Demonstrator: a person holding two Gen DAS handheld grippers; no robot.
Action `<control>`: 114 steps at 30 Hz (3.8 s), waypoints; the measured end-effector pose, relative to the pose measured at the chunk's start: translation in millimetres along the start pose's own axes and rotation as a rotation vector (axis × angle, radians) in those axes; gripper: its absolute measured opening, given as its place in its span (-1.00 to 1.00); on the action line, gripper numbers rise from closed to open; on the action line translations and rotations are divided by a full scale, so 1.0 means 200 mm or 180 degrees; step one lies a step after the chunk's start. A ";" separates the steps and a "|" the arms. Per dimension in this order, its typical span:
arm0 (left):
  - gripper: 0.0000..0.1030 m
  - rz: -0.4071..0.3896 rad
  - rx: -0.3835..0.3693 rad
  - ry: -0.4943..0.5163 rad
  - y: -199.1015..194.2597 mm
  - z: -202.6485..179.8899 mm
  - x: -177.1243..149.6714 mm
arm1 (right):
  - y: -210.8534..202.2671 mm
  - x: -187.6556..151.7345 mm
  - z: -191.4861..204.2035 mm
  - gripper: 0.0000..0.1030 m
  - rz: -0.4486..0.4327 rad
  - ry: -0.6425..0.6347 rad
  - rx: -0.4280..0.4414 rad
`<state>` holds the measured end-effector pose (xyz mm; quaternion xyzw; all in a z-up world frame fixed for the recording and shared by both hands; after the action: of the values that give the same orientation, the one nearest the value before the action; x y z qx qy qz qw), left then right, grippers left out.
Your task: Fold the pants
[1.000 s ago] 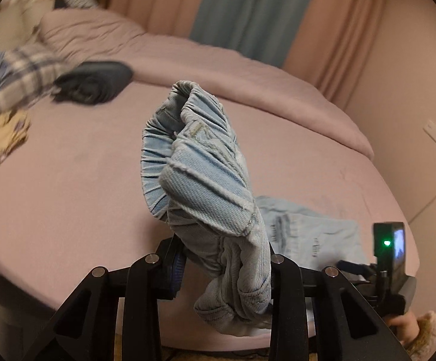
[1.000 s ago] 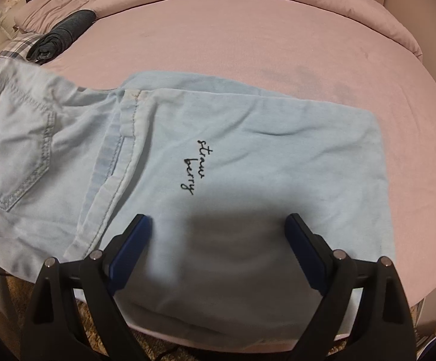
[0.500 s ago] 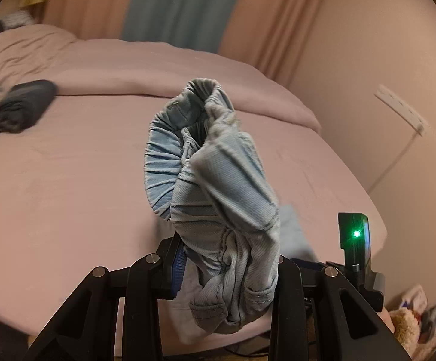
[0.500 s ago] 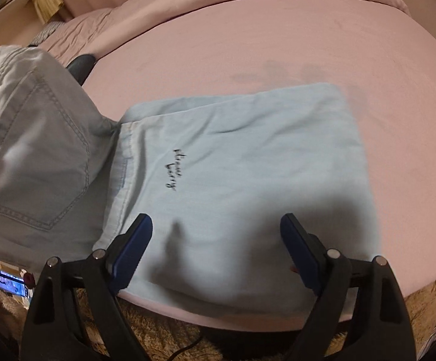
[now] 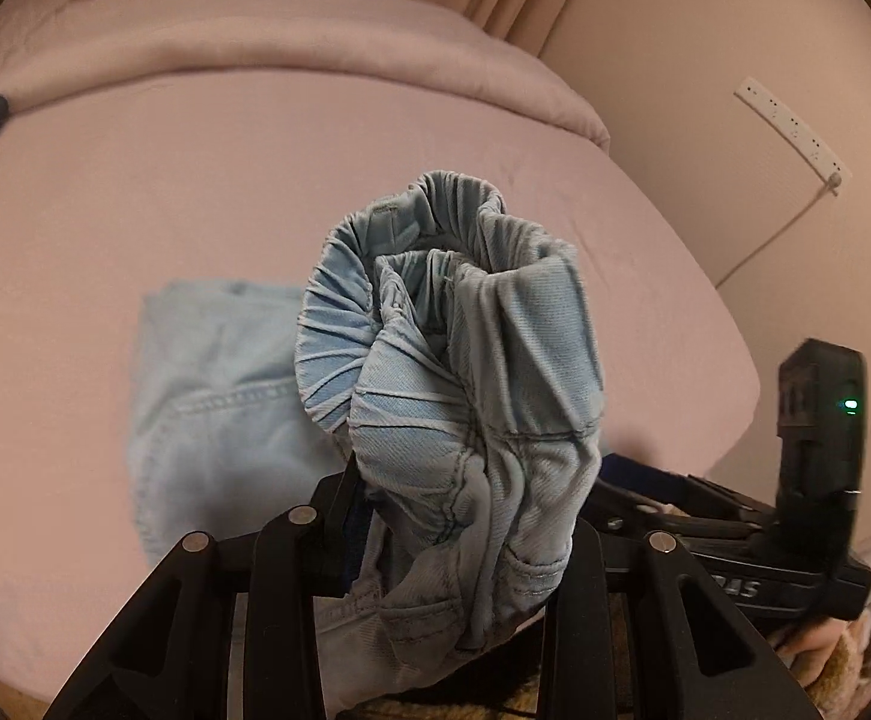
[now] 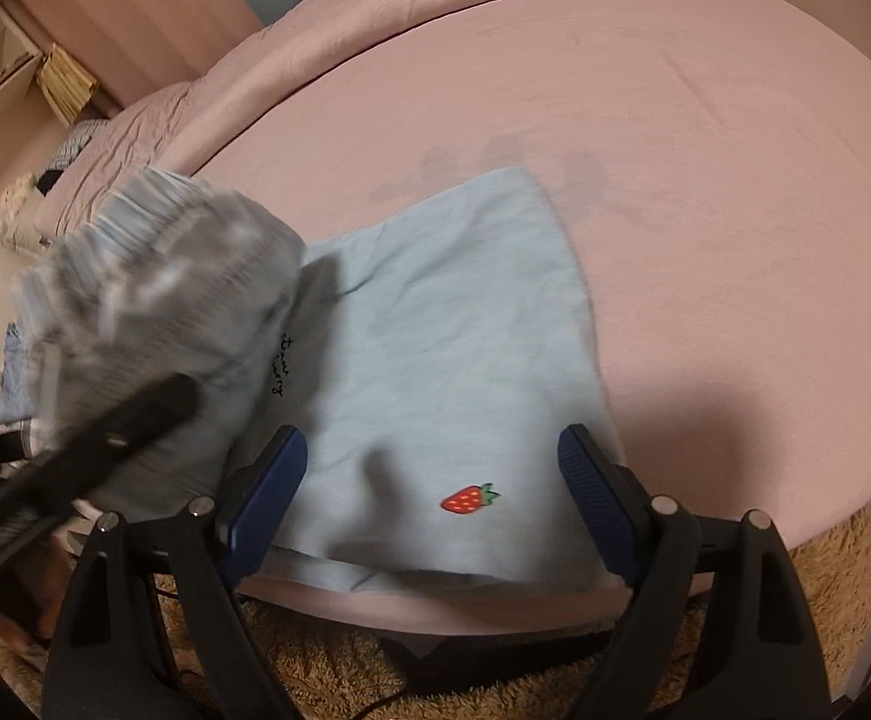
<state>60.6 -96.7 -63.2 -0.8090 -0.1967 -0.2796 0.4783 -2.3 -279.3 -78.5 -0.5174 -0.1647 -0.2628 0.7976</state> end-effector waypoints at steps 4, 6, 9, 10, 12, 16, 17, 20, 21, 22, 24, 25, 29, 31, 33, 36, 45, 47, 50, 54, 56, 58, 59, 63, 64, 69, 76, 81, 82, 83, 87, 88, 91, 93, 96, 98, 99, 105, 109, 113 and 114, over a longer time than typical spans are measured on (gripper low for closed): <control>-0.15 0.0163 -0.0136 -0.0062 0.08 -0.03 -0.03 | -0.04 0.01 -0.05 0.67 -0.0056 0.0114 -0.0007; -0.09 0.0167 -0.0119 -0.0016 0.07 -0.05 -0.04 | -0.06 0.01 -0.07 0.67 -0.0089 0.0162 -0.0025; -0.07 0.0166 -0.0130 -0.0004 0.03 -0.05 -0.04 | -0.09 0.03 -0.10 0.67 -0.0150 0.0214 -0.0072; -0.07 0.0157 -0.0168 -0.0051 0.01 -0.04 -0.03 | -0.10 0.04 -0.10 0.67 -0.0171 0.0240 -0.0074; 0.18 0.0157 -0.0269 -0.0170 -0.03 -0.01 -0.03 | -0.13 0.06 -0.14 0.67 -0.0228 0.0297 -0.0053; 0.83 0.0092 -0.0714 -0.0446 -0.09 0.00 -0.04 | -0.19 0.10 -0.16 0.67 -0.0339 0.0374 -0.0029; 0.83 0.0101 -0.0748 -0.0467 -0.10 0.00 -0.04 | -0.20 0.10 -0.16 0.67 -0.0361 0.0376 -0.0024; 0.83 0.0159 -0.0695 -0.0434 -0.10 -0.01 -0.05 | -0.20 0.11 -0.13 0.68 -0.0397 0.0364 -0.0002; 0.83 0.0152 -0.0692 -0.0428 -0.11 0.00 -0.05 | -0.21 0.12 -0.12 0.68 -0.0400 0.0351 0.0025; 0.83 0.0135 -0.0679 -0.0427 -0.12 0.01 -0.06 | -0.21 0.11 -0.11 0.69 -0.0400 0.0337 0.0048; 0.83 0.0096 -0.0591 -0.0446 -0.14 0.03 -0.06 | -0.20 0.11 -0.08 0.72 -0.0387 0.0298 0.0098; 0.83 0.0077 -0.0482 -0.0457 -0.16 0.07 -0.06 | -0.18 0.11 -0.07 0.74 -0.0352 0.0266 0.0119; 0.83 -0.0059 -0.0031 -0.0479 -0.22 0.20 -0.06 | -0.10 0.09 0.00 0.82 -0.0187 0.0175 0.0192; 0.83 -0.0085 0.0169 -0.0497 -0.24 0.26 -0.09 | -0.05 0.07 0.05 0.85 -0.0110 0.0133 0.0301; 0.83 -0.0086 0.0359 -0.0558 -0.26 0.34 -0.12 | 0.03 0.06 0.08 0.86 0.0000 0.0067 0.0318; 0.83 -0.0065 0.0460 -0.0646 -0.27 0.40 -0.17 | 0.15 0.03 0.10 0.85 0.0174 -0.0055 0.0173; 0.83 -0.0066 0.0601 -0.0911 -0.29 0.53 -0.26 | 0.17 0.04 0.22 -0.35 0.0144 -0.0382 0.0066; 0.83 -0.0112 0.0555 -0.0969 -0.33 0.54 -0.26 | 0.05 0.11 0.23 -0.38 -0.0066 -0.0343 0.0218; 0.83 -0.0126 0.0529 -0.0972 -0.35 0.55 -0.26 | -0.07 0.18 0.23 -0.38 -0.0334 -0.0455 0.0084; 0.83 -0.0016 0.0516 -0.1014 -0.29 0.55 -0.31 | 0.04 0.13 0.13 -0.36 -0.0124 -0.0502 -0.0269; 0.83 0.0044 0.0511 -0.1040 -0.27 0.55 -0.33 | 0.16 0.07 0.09 -0.31 0.0053 -0.0574 -0.0488; 0.83 0.0082 0.0564 -0.1024 -0.25 0.55 -0.35 | 0.21 0.03 0.08 -0.19 0.0010 -0.0722 -0.0593; 0.82 0.0073 0.0621 -0.1029 -0.25 0.55 -0.36 | 0.21 0.03 0.09 -0.18 -0.0015 -0.0759 -0.0612; 0.60 -0.0049 0.0691 -0.1092 -0.27 0.58 -0.38 | 0.20 0.06 0.08 -0.13 0.0046 -0.0701 -0.0640; 0.54 -0.0061 0.0725 -0.1085 -0.28 0.58 -0.39 | 0.22 0.06 0.11 -0.09 0.0056 -0.0663 -0.0629; -0.34 -0.0078 0.0836 -0.0985 -0.29 0.60 -0.45 | 0.19 0.07 0.13 0.06 0.0085 -0.0601 -0.0717; -0.61 -0.0037 0.0614 -0.1204 -0.33 0.64 -0.46 | 0.10 0.20 0.29 0.27 -0.0262 -0.0993 -0.1002; -0.61 -0.0380 0.0523 -0.1346 -0.47 0.66 -0.39 | -0.02 0.27 0.35 0.28 -0.0622 -0.1091 -0.1058; -0.61 -0.0405 0.0500 -0.1301 -0.48 0.65 -0.37 | -0.02 0.27 0.35 0.28 -0.0629 -0.1073 -0.0976; -0.61 -0.0407 0.0485 -0.1234 -0.48 0.63 -0.37 | -0.02 0.27 0.37 0.28 -0.0619 -0.1042 -0.0857; -0.61 -0.0225 0.0364 -0.1032 -0.38 0.54 -0.40 | 0.04 0.21 0.40 0.22 -0.0509 -0.0988 -0.0635; -0.61 -0.0166 0.0327 -0.1017 -0.35 0.52 -0.40 | 0.07 0.21 0.41 0.21 -0.0449 -0.1007 -0.0626; -0.61 0.0159 0.0297 -0.0960 -0.26 0.49 -0.49 | 0.17 0.16 0.43 0.20 -0.0211 -0.1019 -0.0541; -0.61 0.0213 0.0395 -0.0918 -0.23 0.48 -0.53 | 0.18 0.10 0.41 0.20 -0.0108 -0.1005 -0.0521; -0.61 0.0237 0.0374 -0.0955 -0.24 0.48 -0.53 | 0.19 0.03 0.41 0.22 -0.0043 -0.1079 -0.0573; -0.61 0.0271 0.0341 -0.0993 -0.24 0.49 -0.54 | 0.19 0.01 0.42 0.23 -0.0038 -0.1098 -0.0558; -0.61 0.0287 0.0337 -0.0991 -0.24 0.49 -0.54 | 0.18 0.02 0.42 0.23 -0.0042 -0.1097 -0.0548; -0.61 0.0346 0.0344 -0.0968 -0.25 0.47 -0.57 | 0.19 0.00 0.36 0.22 0.0001 -0.0978 -0.0530; -0.61 0.0412 0.0295 -0.1067 -0.27 0.49 -0.52 | 0.20 -0.03 0.35 0.23 0.0015 -0.1018 -0.0531; -0.61 0.0141 0.0433 -0.0869 -0.34 0.49 -0.37 | 0.20 -0.02 0.35 0.23 0.0025 -0.0993 -0.0504; -0.61 0.0077 0.0469 -0.0812 -0.35 0.49 -0.31 | 0.20 -0.02 0.34 0.23 0.0025 -0.0965 -0.0483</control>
<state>-2.5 20.1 -95.1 -0.8029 -0.2662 -0.1535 0.5108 18.2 -203.3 -82.1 -0.6105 -0.2609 -0.1903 0.7232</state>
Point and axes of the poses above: each gripper's, at about its wrist camera, not at the fingertips, and y roughly the way its jaws point, z to its left, x to its top, the point moved 2 cm from there along y, roughly the way its jaws point, and after that the axes turned 11 degrees about -z, right-handed, at the moved point
